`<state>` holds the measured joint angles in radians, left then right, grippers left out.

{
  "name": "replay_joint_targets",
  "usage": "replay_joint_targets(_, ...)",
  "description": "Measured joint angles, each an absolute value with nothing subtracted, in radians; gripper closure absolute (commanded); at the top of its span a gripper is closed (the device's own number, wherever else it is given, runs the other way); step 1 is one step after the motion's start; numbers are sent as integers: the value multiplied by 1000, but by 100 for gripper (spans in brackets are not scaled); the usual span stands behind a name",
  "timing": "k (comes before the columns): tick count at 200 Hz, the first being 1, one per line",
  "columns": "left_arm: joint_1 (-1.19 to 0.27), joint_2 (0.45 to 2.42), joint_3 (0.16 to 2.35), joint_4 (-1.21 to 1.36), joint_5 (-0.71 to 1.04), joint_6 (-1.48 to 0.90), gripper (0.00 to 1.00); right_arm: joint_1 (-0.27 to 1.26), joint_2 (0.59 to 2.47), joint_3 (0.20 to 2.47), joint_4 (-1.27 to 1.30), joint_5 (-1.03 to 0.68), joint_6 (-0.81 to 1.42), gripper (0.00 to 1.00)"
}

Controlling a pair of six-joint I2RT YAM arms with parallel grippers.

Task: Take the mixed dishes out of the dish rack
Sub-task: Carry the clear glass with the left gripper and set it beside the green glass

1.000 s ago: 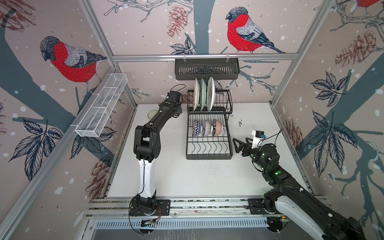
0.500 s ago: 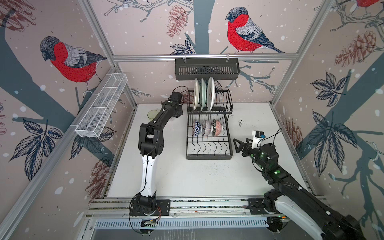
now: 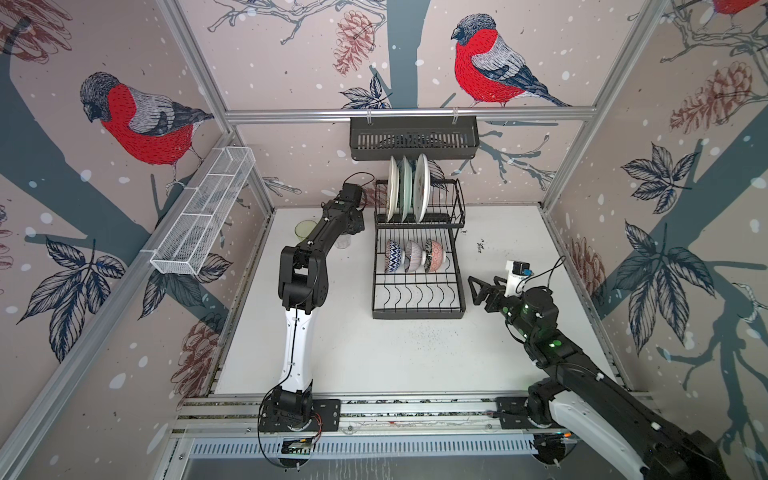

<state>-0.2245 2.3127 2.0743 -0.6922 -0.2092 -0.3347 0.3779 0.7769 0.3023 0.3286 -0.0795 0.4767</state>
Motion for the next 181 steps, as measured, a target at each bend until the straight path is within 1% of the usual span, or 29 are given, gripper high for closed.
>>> replay_joint_targets(8,-224,2311,2074,-692,-209,-336,37,377,776,302,329,-80,477,1)
replay_joint_targets(30,-225,2299,2074,-692,-210,-339,29,373,775,302,329,-80,477,1)
replay_joint_targets(40,-225,2290,2074,-692,-210,-336,24,371,775,302,329,-79,478,1)
replay_joint_targets(80,-225,2262,2060,-686,-214,-334,10,366,779,299,329,-80,495,1)
replay_joint_targets(87,-225,2257,2051,-685,-215,-334,6,366,780,299,328,-80,495,0)
replay_joint_targets(115,-225,2224,2000,-682,-223,-334,3,365,779,299,327,-80,495,0)
replay_joint_targets(181,-223,2115,1871,-650,-245,-334,3,363,776,299,323,-80,494,0)
